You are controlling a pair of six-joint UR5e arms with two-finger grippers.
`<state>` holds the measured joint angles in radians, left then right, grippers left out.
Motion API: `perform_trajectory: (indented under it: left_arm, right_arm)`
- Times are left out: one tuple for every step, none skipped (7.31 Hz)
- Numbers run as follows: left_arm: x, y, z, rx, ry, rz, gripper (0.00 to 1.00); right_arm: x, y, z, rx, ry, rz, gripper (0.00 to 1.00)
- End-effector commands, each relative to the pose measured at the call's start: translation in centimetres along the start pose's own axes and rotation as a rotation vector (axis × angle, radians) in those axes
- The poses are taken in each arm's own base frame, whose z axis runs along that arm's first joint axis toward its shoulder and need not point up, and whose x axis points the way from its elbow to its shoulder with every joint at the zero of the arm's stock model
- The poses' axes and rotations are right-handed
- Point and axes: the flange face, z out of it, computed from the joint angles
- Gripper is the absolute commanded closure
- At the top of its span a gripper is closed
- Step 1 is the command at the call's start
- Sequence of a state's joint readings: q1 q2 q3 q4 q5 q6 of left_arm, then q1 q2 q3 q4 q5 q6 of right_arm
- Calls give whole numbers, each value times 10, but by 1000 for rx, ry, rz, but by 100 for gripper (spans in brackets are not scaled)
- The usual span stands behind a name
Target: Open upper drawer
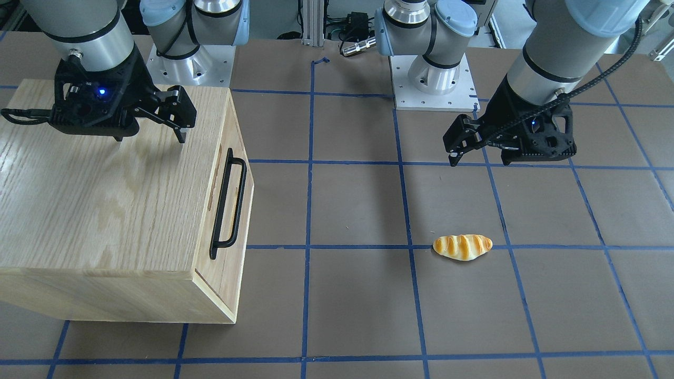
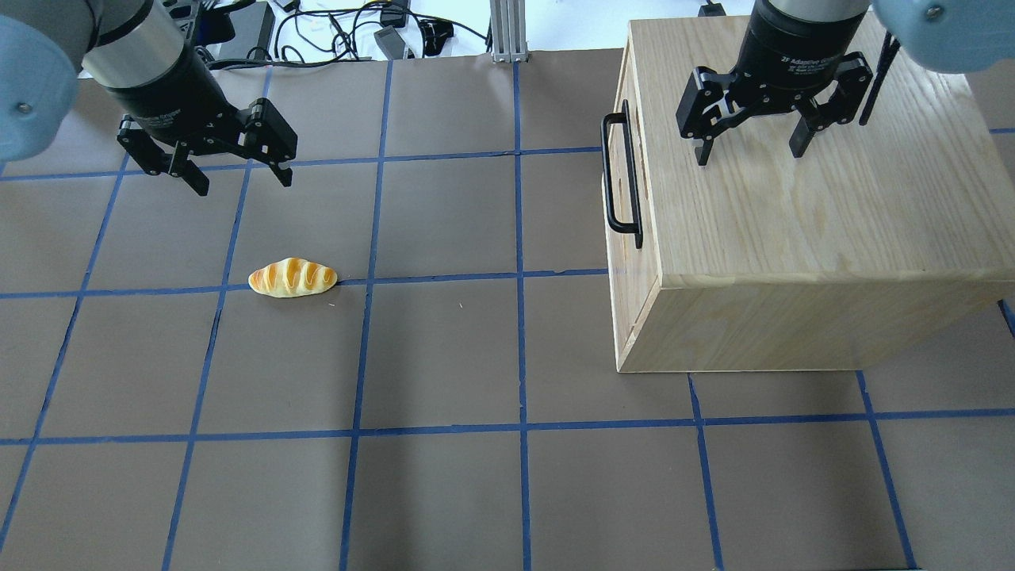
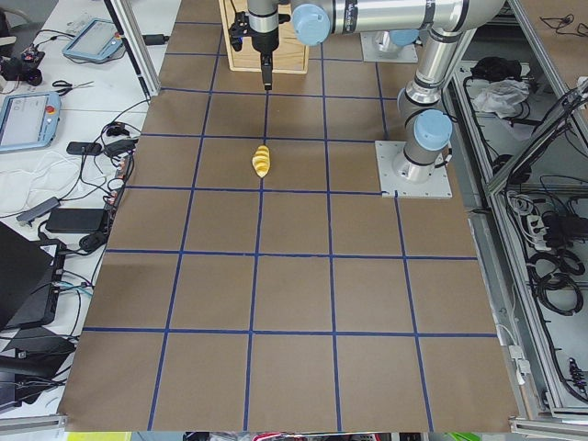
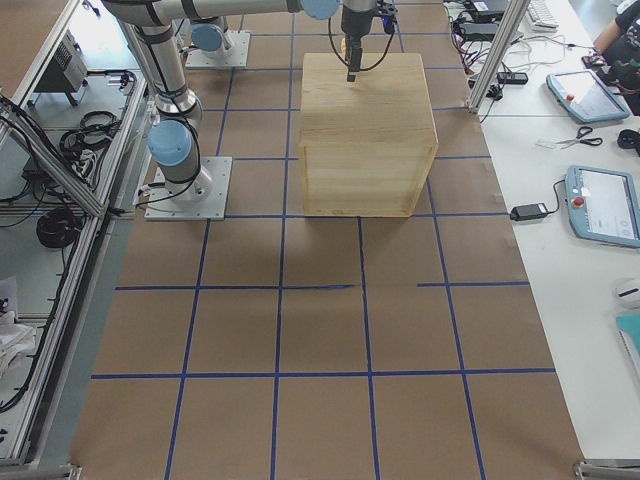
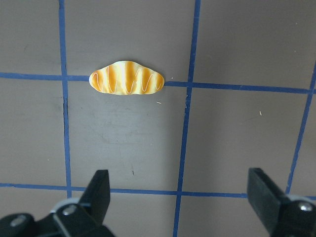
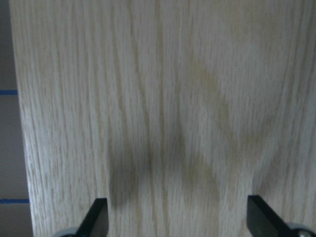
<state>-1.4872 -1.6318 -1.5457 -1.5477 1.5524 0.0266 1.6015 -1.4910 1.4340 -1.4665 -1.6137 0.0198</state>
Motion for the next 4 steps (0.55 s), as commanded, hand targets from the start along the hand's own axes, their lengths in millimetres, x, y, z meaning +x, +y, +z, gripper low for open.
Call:
perform_trajectory:
  left_arm:
    - [7,1,-6,19,3,1,0]
    - [21,2,-7,30,1,19,0]
    - [45,5,-8,56,14,-24,0]
    - [69,9,-7,63,78,-49,0]
  right_arm:
    - [0,0,-1,1,0,0,0]
    - [0,0,-1,1,0,-1,0]
    - [0,0,-1,1,0,-1,0]
    - [0,0,-1,1,0,-1,0]
